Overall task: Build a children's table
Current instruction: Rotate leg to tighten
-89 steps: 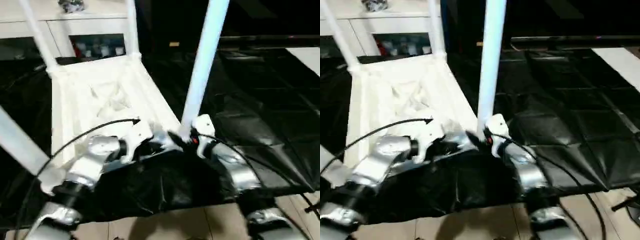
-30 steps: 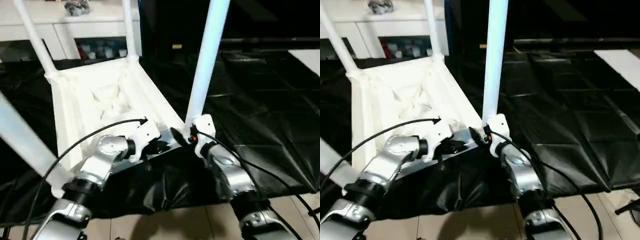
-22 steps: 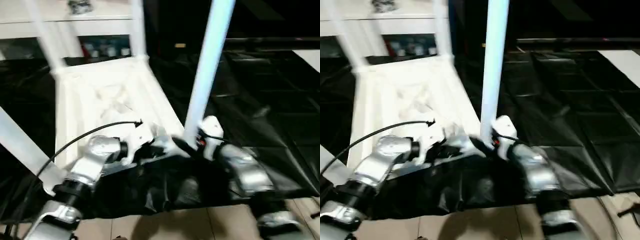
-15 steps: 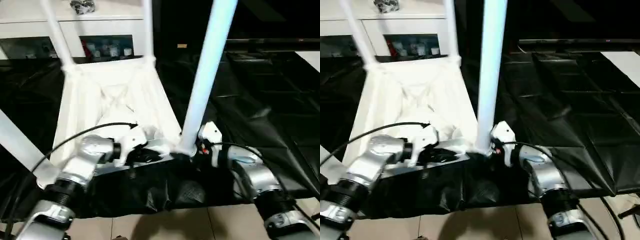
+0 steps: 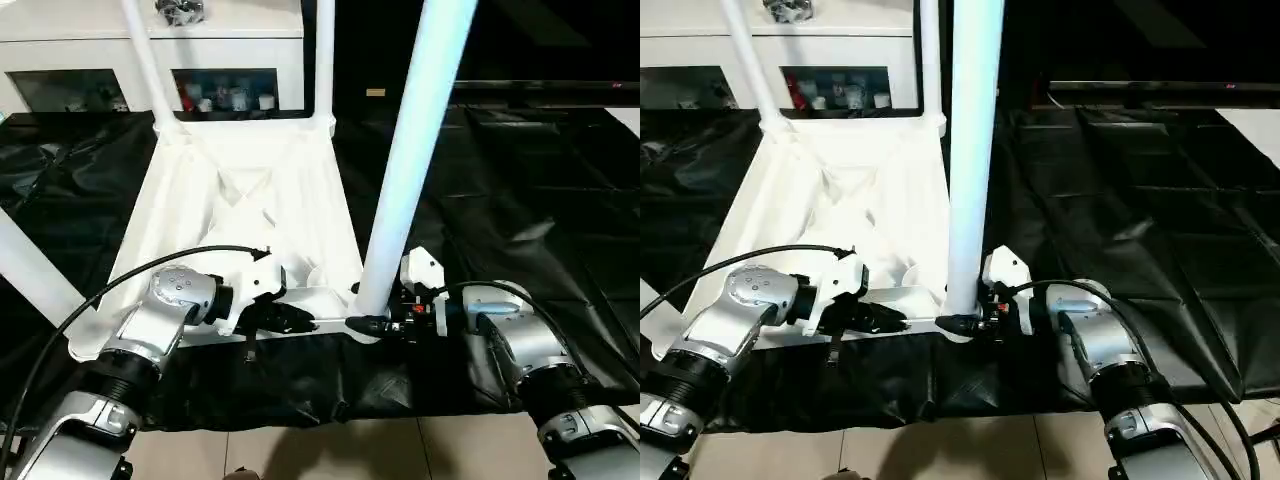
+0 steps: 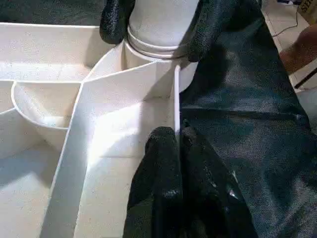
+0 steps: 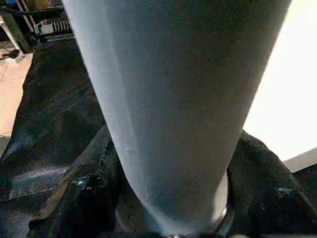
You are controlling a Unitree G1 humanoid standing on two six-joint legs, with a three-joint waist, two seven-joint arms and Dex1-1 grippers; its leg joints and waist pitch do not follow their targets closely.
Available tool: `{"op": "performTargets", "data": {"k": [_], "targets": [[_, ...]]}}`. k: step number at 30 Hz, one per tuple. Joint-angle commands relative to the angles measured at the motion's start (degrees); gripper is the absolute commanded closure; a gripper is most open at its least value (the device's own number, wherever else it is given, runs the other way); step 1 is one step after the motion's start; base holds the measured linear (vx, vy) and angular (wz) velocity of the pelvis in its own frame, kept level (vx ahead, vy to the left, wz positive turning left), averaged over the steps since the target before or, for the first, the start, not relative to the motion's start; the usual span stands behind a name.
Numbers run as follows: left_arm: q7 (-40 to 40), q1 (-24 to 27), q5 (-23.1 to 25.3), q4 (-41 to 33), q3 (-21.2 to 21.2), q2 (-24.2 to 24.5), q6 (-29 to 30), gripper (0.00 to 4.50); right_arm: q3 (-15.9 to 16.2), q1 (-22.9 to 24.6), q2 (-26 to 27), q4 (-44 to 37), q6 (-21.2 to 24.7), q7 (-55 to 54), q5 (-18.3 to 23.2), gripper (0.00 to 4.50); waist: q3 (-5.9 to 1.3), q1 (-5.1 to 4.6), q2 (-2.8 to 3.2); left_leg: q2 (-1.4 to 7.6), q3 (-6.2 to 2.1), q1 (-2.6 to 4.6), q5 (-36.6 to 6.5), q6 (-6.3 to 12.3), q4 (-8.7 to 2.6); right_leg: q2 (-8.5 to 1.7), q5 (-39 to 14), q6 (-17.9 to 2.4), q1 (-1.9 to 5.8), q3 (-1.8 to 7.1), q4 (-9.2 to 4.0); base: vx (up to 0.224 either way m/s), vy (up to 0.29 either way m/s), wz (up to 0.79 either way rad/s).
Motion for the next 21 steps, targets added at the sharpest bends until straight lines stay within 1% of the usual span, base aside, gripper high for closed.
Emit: {"op": "performTargets", "data": {"k": [1, 4, 5, 7, 9, 10, 11, 12, 13, 14, 15, 16, 17, 18, 19, 20, 21], "targets": [[0.2, -1.3, 0.8, 1.2, -0.8, 0.1, -0.2, 4.50, 2.4, 0.3, 0.5, -0.2, 0.3, 3.7, 0.5, 1.88, -3.13, -0.09, -0.37, 0.68, 0.78, 0.25, -9.3, 4.36, -3.25, -1.67, -3.6, -15.1, 2.89, 1.22, -2.73, 0.000, 0.000, 0.00], [0.1, -1.5, 0.7, 1.5, -1.0, 0.1, -0.4, 4.50, 2.9, 2.0, 0.9, -1.7, 1.0, 3.8, 0.7, 1.88, -3.14, -0.02, -0.38, 0.68, 0.78, 0.24, -9.2, 4.44, -3.23, -1.66, -3.5, -15.0, 2.91, 1.22, -2.72, 0.000, 0.000, 0.00], [0.4, -1.4, 0.5, 1.5, -0.8, -0.1, -0.4, 4.50, 2.9, 3.3, 1.4, -2.8, 1.6, 3.0, 0.9, 1.89, -3.13, 0.08, -0.34, 0.73, 0.74, 0.24, -9.1, 4.46, -3.27, -1.71, -3.5, -14.9, 2.93, 1.23, -2.71, 0.000, 0.000, 0.00], [0.6, -1.4, 0.5, 1.4, -0.8, -0.3, -0.4, 4.50, 2.9, 3.7, 1.6, -3.1, 1.8, 2.5, 0.9, 1.89, -3.07, 0.25, -0.31, 0.75, 0.77, 0.30, -9.6, 4.27, -3.32, -1.71, -4.2, -14.8, 2.86, 1.24, -2.83, 0.000, 0.000, 0.00], [2.2, -1.2, 0.8, 0.9, -0.7, -0.9, 0.0, 4.50, 2.1, 4.5, 2.9, -2.9, 1.8, -1.9, 0.0, 1.89, -2.87, 0.27, -0.27, 0.79, 0.74, 0.33, -11.1, 3.30, -3.60, -1.76, -6.8, -14.1, 2.72, 1.30, -3.11, 0.000, 0.000, 0.00], [6.7, -1.4, 2.0, 0.6, -0.4, -2.5, 1.0, 4.50, 0.1, 3.9, 5.6, -0.6, 2.2, -12.1, -2.1, 1.89, -2.79, 0.18, 0.19, 0.80, 0.66, 0.35, -11.9, 2.68, -3.75, -1.81, -7.9, -13.9, 2.65, 1.34, -3.21, 0.000, 0.000, 0.00], [7.0, -1.4, 2.1, 0.6, -0.4, -2.6, 1.1, 4.50, -0.1, 3.9, 5.8, -0.4, 2.2, -12.9, -2.2, 1.89, -2.67, -0.01, 0.12, 0.77, 0.65, 0.38, -12.9, 1.86, -3.89, -1.84, -9.2, -13.5, 2.51, 1.40, -3.42, 0.000, 0.000, 0.00], [9.3, -1.5, 2.4, 0.5, -0.1, -3.7, 1.7, 4.50, -1.1, 3.3, 7.2, 1.2, 1.7, -18.4, -3.5, 1.90, -2.36, -0.71, -0.23, 0.58, 0.42, 0.64, -17.5, -0.07, -4.34, -1.96, -16.7, -11.5, 2.40, 1.38, -4.10, 0.000, 0.000, 0.00], [11.2, -1.6, 2.7, 0.3, 0.1, -4.7, 2.2, 4.50, -2.1, 2.9, 8.6, 2.3, 1.0, -23.0, -4.4, 1.91, -2.25, -0.90, -0.31, 0.47, 0.35, 0.74, -18.7, -0.46, -4.42, -1.97, -19.6, -10.5, 2.33, 1.37, -4.39, 0.000, 0.000, 0.00], [13.5, -1.8, 3.0, 0.4, 0.3, -5.9, 2.5, 4.50, -3.2, 2.3, 10.0, 3.5, 1.6, -27.5, -4.6, 1.91, -2.22, -1.20, -0.23, 0.46, 0.06, 0.67, -19.6, -1.23, -4.57, -2.19, -23.3, -9.0, 2.27, 1.43, -4.68, 0.000, 0.000, 0.00], [15.7, -2.0, 3.4, 0.5, 0.4, -7.1, 2.7, 4.50, -4.3, 1.7, 11.4, 4.5, 2.5, -31.5, -4.6, 1.91, -2.26, -1.45, -0.22, 0.43, 0.00, 0.71, -19.9, -1.37, -4.64, -2.16, -24.4, -8.5, 2.16, 1.43, -4.88, -0.051, 0.001, -0.05], [17.4, -2.3, 3.8, 0.7, 0.4, -8.1, 2.9, 4.50, -4.9, 1.3, 12.4, 5.2, 2.7, -34.5, -4.7, 1.91, -2.24, -1.76, 0.82, 0.31, -0.25, 0.72, -20.5, -2.03, -4.69, -2.11, -25.1, -7.9, 2.04, 1.36, -4.91, 0.000, 0.000, 0.00], [20.0, -2.7, 4.3, 0.8, 0.4, -9.6, 3.3, 4.50, -5.6, 0.9, 13.8, 5.8, 2.5, -37.9, -4.9, 1.91, -2.29, -2.47, 0.18, 0.30, -0.26, 0.66, -21.5, -1.99, -4.70, -1.93, -24.7, -7.7, 1.97, 1.27, -5.17, -0.057, 0.007, -0.06], [21.7, -2.8, 4.6, 0.6, 0.2, -11.2, 3.9, 4.50, -6.1, 0.5, 15.2, 6.2, 3.0, -41.4, -5.0, 1.91, -2.41, -2.54, 0.05, 0.19, -0.22, 0.53, -20.8, -1.75, -4.65, -1.87, -23.7, -7.8, 2.14, 1.27, -5.14, 0.000, 0.000, 0.00], [22.6, -2.9, 4.7, 0.5, 0.1, -12.0, 4.2, 4.50, -6.5, 0.3, 15.9, 6.4, 3.3, -43.2, -5.1, 1.91, -2.44, -2.47, 0.10, 0.21, -0.17, 0.62, -20.3, -1.55, -4.59, -1.91, -23.2, -7.9, 2.02, 1.34, -5.19, 0.000, 0.000, 0.00], [23.7, -2.6, 4.4, -0.5, -0.4, -14.6, 4.8, 4.50, -5.7, -0.5, 17.6, 6.6, 3.0, -46.2, -6.4, 1.91, -2.34, -2.59, 0.18, 0.17, -0.03, 0.59, -20.4, -1.01, -4.53, -1.74, -22.6, -8.1, 1.85, 1.38, -5.28, 0.000, 0.000, 0.00], [23.8, -2.4, 4.2, -1.1, -0.9, -15.6, 5.0, 4.50, -5.4, -0.7, 18.4, 6.6, 2.6, -46.8, -6.9, 1.91, -2.39, -2.57, 0.08, 0.08, -0.04, 0.50, -20.1, -0.62, -4.51, -1.73, -22.6, -8.1, 1.96, 1.32, -5.25, 0.000, 0.000, 0.00]]}}
